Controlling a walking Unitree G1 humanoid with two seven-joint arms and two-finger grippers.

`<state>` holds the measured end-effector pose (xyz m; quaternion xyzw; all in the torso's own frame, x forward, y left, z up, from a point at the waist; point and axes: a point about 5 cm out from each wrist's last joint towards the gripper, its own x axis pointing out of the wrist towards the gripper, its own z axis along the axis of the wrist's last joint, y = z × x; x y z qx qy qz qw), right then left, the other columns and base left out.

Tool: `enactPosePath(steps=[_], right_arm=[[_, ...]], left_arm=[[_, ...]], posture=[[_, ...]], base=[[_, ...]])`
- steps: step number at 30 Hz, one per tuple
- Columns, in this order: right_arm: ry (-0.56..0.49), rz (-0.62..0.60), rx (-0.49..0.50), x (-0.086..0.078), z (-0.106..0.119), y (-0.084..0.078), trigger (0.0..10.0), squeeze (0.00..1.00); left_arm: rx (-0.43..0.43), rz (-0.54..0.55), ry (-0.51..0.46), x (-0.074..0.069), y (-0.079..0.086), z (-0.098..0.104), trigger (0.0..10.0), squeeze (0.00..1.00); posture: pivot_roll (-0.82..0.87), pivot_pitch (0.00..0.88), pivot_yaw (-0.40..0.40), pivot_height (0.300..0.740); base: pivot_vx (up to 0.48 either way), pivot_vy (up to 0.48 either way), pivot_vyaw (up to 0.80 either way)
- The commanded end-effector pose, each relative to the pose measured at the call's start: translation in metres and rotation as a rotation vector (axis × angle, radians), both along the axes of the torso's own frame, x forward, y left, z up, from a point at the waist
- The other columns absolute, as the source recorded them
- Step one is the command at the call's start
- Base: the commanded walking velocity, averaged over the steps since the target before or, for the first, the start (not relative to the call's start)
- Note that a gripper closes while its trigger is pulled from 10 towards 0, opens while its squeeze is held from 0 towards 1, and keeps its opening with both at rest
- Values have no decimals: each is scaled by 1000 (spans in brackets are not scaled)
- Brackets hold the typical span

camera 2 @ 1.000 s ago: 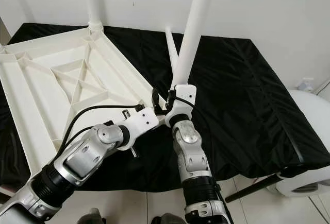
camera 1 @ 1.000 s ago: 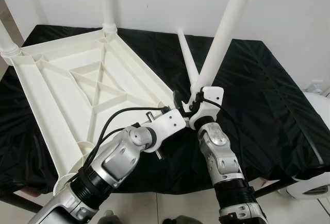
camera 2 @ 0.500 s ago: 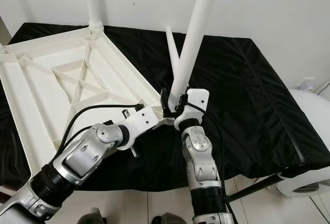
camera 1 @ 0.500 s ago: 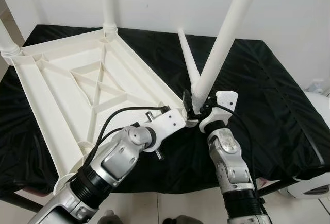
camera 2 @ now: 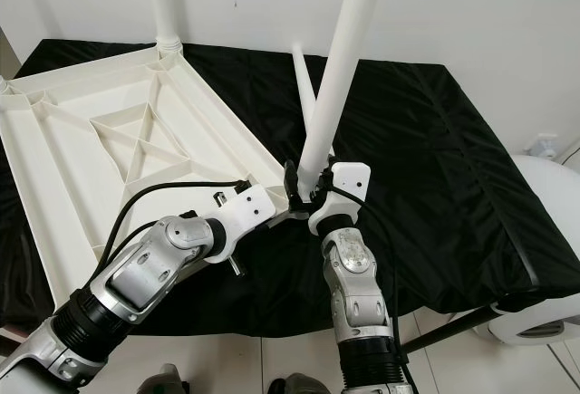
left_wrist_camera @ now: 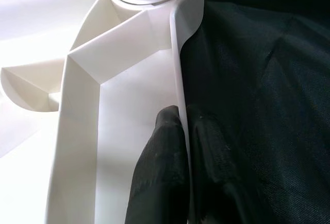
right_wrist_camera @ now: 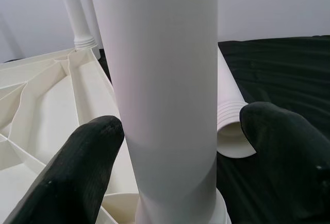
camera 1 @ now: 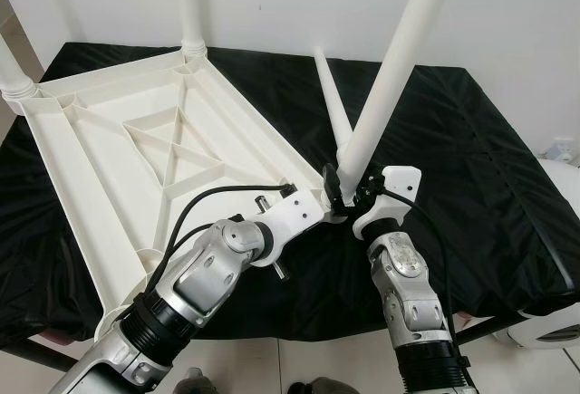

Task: Building children table

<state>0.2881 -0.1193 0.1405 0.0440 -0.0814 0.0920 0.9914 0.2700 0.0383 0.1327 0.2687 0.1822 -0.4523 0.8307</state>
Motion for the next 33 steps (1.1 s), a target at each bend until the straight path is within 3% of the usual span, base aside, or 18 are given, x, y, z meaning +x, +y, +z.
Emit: enactPosePath(steps=[1,17,18,31,32,33], right_arm=[[-3,5,9,0,2,0,10000,0],[0,6,3,-1,1,-1,10000,0],[1,6,2,-1,1,-1,10000,0],[8,20,-1,-1,-2,-2,10000,0],[11,39,6,-1,-2,-2,10000,0],[14,70,16,0,-3,-1,10000,0]], left_arm=[[-18,-50,-26,-3,-7,4,10000,0],[-19,-45,-17,-3,-7,3,10000,0],[-24,-41,-14,-3,-6,3,10000,1000],[-26,-60,-34,-4,-4,11,10000,1000],[-23,-63,-47,-4,-2,15,10000,0],[-35,-70,-52,-4,1,21,10000,0]], posture=[[38,12,-80,740],[36,15,-80,740],[36,16,-80,740],[36,17,-81,740],[36,19,-80,740],[35,22,-79,740]], base=[[0,0,0],[0,0,0],[0,0,0],[0,0,0],[0,0,0],[0,0,0]])
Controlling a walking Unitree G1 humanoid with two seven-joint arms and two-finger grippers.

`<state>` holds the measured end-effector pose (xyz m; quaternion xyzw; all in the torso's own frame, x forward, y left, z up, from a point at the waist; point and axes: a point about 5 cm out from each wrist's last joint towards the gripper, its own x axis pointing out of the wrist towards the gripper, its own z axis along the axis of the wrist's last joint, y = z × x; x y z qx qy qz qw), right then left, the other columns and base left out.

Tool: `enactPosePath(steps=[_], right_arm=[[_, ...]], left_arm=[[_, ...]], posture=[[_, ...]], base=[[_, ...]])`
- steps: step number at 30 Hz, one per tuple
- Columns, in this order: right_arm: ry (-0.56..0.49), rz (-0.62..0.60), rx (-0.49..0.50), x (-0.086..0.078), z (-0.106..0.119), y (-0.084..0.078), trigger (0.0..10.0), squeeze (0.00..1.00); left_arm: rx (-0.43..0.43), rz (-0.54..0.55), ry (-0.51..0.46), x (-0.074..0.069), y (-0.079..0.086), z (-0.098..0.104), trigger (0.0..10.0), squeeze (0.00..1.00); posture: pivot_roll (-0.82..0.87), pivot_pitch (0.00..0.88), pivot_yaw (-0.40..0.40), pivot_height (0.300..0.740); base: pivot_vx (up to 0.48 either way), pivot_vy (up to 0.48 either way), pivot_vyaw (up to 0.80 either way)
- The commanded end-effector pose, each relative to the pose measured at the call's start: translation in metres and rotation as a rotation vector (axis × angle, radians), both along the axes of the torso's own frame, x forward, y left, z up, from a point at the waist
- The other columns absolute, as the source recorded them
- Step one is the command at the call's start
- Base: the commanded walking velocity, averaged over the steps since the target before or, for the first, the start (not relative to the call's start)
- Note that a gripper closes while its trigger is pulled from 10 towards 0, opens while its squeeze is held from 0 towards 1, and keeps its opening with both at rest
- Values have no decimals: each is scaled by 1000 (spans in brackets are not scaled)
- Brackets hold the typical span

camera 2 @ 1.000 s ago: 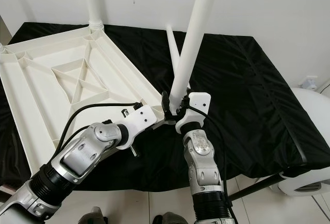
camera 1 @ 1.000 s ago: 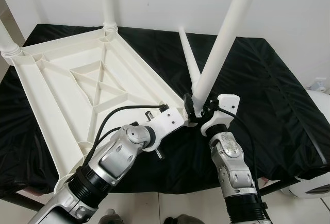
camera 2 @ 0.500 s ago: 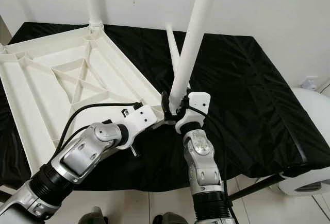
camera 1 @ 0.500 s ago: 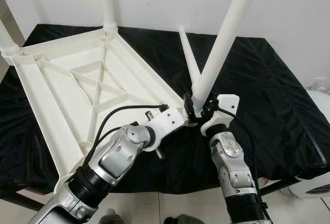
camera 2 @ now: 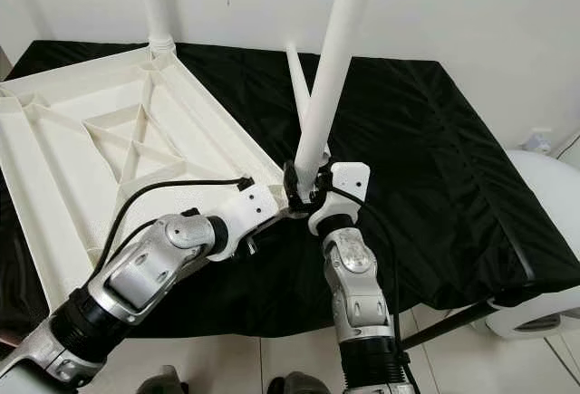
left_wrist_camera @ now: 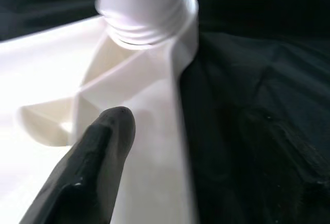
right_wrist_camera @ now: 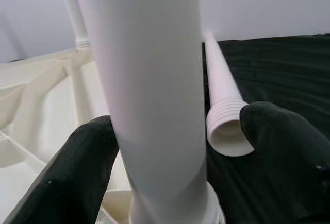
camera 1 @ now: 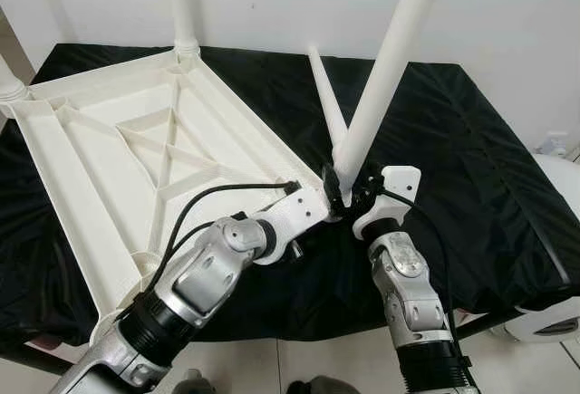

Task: Building children table

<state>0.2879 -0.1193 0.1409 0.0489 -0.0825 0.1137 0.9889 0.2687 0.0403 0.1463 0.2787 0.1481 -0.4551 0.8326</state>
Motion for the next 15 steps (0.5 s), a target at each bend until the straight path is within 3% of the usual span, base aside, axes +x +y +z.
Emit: enactPosePath(steps=[1,7,10,15], right_arm=[[17,54,14,1,-3,0,10000,0],[-15,185,11,10,4,-3,10000,0],[-22,196,7,12,6,-5,10000,0],[-63,268,-55,31,13,-14,10000,0]], left_arm=[[-30,-56,8,-3,2,13,10000,0],[-126,-57,-15,-2,27,43,10000,0],[-144,-57,-19,-2,30,47,10000,0],[-277,-65,13,-12,44,60,10000,0]], posture=[[36,24,-80,740],[47,38,-83,740],[48,41,-84,740],[61,59,-96,740]], base=[[0,0,0],[0,0,0],[0,0,0],[0,0,0]])
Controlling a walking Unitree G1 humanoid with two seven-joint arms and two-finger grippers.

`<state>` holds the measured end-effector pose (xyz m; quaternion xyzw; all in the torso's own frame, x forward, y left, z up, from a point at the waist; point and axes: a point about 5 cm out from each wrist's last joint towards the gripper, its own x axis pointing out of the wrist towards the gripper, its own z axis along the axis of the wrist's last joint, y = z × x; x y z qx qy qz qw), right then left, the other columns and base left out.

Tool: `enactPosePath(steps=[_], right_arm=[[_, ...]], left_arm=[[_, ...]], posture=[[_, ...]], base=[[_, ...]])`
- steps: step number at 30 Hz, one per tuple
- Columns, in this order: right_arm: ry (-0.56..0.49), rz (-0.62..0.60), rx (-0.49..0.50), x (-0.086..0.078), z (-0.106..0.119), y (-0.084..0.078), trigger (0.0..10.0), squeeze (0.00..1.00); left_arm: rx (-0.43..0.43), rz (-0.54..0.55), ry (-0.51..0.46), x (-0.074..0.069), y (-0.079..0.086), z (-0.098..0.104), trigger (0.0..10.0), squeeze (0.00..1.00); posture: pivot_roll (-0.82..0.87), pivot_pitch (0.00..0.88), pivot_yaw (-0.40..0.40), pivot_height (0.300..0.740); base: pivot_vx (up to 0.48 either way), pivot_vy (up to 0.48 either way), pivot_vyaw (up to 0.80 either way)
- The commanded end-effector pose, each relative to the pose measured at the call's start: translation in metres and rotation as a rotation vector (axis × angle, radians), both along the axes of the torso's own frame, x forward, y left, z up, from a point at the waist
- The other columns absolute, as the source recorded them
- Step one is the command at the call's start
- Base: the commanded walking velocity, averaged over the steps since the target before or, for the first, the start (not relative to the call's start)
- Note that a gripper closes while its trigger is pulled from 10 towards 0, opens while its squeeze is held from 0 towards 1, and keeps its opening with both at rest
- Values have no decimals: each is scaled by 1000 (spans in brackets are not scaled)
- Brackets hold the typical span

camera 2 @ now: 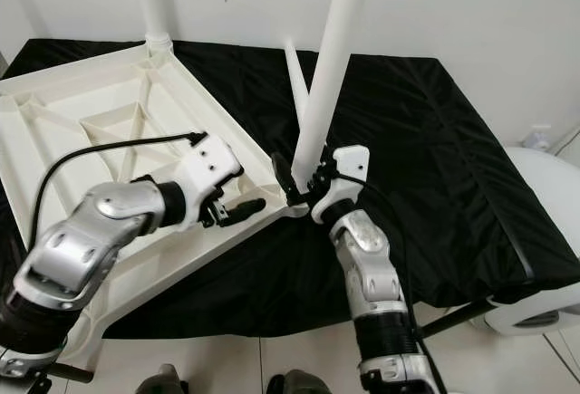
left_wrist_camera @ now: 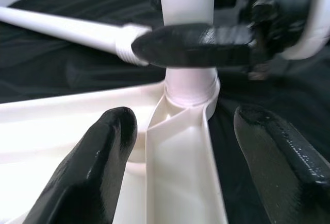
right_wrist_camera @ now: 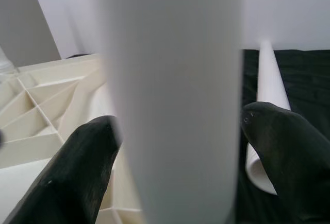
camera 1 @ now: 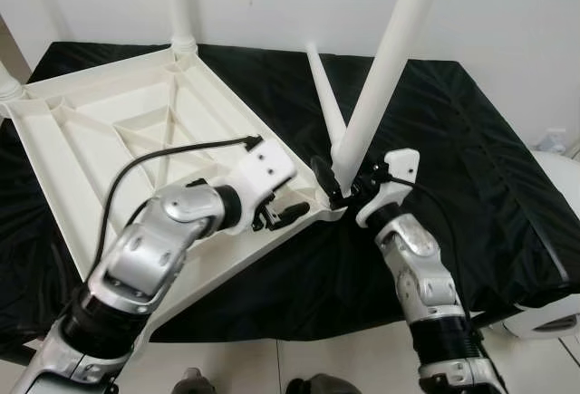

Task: Building children table

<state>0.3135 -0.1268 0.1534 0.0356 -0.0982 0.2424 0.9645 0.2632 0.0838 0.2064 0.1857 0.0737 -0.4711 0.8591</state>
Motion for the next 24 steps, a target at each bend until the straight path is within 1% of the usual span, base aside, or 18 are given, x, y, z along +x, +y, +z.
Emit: enactPosePath(steps=[1,3,4,6,7,9,10,11,13,16,18,19,22,24], right_arm=[[-13,11,-12,5,1,-7,10000,0],[-40,49,-33,15,6,-9,10000,0],[-40,49,-33,15,6,-9,10000,0],[-61,76,-52,28,12,-10,10000,0],[-61,76,-52,28,12,-10,10000,0],[-72,96,-59,37,17,-9,10000,0],[-72,96,-59,37,17,-9,10000,0],[-70,105,-74,43,19,-6,10000,0],[-70,105,-74,43,19,-6,10000,0],[-64,137,-108,58,27,4,10000,0],[-64,137,-108,58,27,4,10000,0],[-62,144,-115,62,28,6,10000,0],[-64,158,-130,67,31,11,10000,0],[-65,139,-148,71,34,16,10000,0]], left_arm=[[-33,-55,46,-7,1,0,10000,0],[-69,-43,74,-12,4,-1,10000,0],[-69,-43,74,-12,4,-1,10000,0],[-120,-29,95,-15,4,1,10000,0],[-120,-29,95,-15,4,1,10000,0],[-155,-16,110,-17,5,2,10000,0],[-155,-16,110,-17,5,2,10000,0],[-167,9,115,-16,6,2,10000,0],[-167,9,115,-16,6,2,10000,0],[-192,67,131,-15,9,0,10000,0],[-192,67,131,-15,9,0,10000,0],[-202,82,135,-15,10,0,10000,0],[-233,130,139,-10,12,1,10000,0],[-257,182,138,-2,14,2,10000,0]], posture=[[61,59,-96,740],[66,68,-100,740],[66,68,-100,740],[75,79,-106,740],[75,79,-106,740],[81,85,-111,740],[81,85,-111,740],[88,93,-117,740],[88,93,-117,740],[96,109,-121,740],[96,109,-121,740],[96,115,-121,740],[93,120,-119,740],[86,124,-115,740]], base=[[0,0,0],[0,0,0],[0,0,0],[0,0,0],[0,0,0],[0,0,0],[0,0,0],[0,0,0],[0,0,0],[0,0,0],[0,0,0],[0,0,0],[0,0,0],[0,0,0]])
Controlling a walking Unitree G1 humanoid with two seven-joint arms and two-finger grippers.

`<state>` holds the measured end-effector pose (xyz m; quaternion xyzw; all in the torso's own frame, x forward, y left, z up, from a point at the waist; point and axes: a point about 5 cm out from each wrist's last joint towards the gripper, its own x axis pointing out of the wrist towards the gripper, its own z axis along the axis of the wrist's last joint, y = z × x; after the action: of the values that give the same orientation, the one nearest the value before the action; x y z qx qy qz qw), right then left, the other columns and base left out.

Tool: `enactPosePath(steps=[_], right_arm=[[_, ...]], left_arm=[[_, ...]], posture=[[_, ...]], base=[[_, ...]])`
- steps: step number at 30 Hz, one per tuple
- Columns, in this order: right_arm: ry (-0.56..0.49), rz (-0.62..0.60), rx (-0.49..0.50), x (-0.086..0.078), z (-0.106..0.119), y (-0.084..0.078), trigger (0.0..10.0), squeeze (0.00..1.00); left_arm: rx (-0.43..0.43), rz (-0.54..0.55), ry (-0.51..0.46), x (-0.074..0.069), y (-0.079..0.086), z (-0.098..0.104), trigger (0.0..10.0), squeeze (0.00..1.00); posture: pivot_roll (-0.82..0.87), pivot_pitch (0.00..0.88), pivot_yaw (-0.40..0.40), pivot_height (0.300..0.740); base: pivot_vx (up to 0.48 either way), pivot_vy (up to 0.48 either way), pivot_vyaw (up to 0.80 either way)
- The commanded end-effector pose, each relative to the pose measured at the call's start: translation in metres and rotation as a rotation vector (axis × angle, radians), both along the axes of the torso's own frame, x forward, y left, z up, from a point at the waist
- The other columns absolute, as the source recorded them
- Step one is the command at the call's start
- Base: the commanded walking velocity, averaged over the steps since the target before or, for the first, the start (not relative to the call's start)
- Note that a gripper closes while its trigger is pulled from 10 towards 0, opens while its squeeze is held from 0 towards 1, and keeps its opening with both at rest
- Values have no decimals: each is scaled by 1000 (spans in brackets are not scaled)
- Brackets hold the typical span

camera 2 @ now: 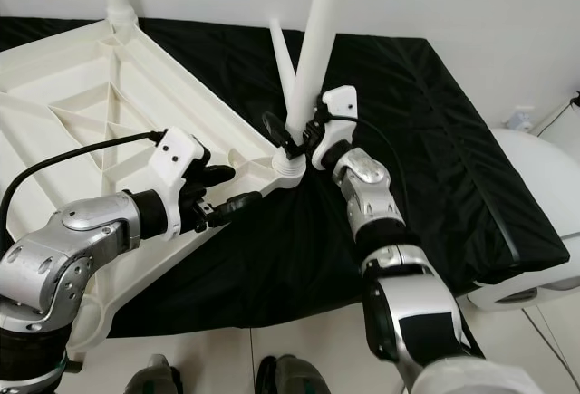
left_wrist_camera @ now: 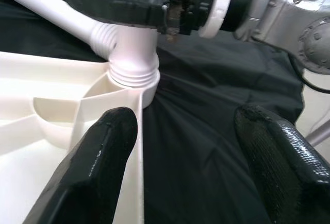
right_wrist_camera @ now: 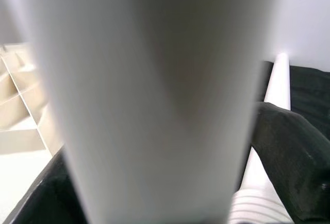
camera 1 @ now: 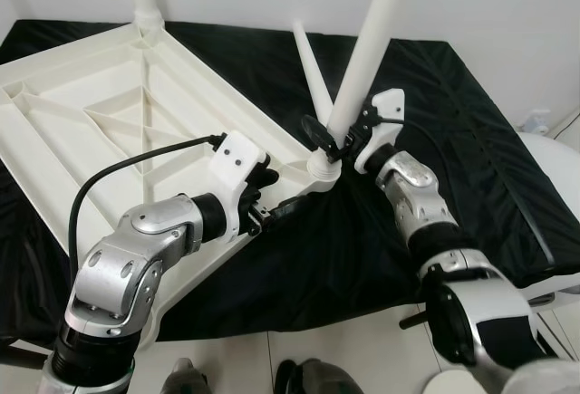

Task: Building children table

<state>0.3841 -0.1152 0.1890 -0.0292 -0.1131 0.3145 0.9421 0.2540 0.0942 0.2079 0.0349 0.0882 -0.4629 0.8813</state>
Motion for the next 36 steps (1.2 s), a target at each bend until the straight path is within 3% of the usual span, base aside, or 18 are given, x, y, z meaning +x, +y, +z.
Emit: enactPosePath(steps=[1,10,15,19,25,28,36], right_arm=[[1,-3,-22,2,-1,6,10000,0],[-25,-45,33,2,1,15,10000,0],[-62,-48,74,-6,-6,7,10000,0],[-117,-120,98,-25,-21,-13,10000,0],[-142,-167,105,-34,-23,-18,10000,0],[-159,-255,125,-58,-32,-23,10000,0],[-88,-335,175,-76,-41,-21,10000,0]], left_arm=[[1,134,-6,10,4,1,10000,0],[-16,289,-81,32,7,-4,10000,0],[-49,256,-134,22,8,1,10000,0],[-50,327,-175,18,16,-1,10000,0],[-57,385,-207,20,16,-2,10000,0],[-90,423,-266,15,2,-7,10000,0],[-140,528,-232,13,4,-20,10000,0]], posture=[[86,124,-115,740],[69,132,-109,740],[72,126,-105,740],[70,104,-97,740],[68,92,-94,740],[60,69,-87,740],[56,53,-77,740]], base=[[0,0,0],[0,0,0],[0,0,0],[0,0,0],[0,0,0],[0,0,0],[0,0,0]])
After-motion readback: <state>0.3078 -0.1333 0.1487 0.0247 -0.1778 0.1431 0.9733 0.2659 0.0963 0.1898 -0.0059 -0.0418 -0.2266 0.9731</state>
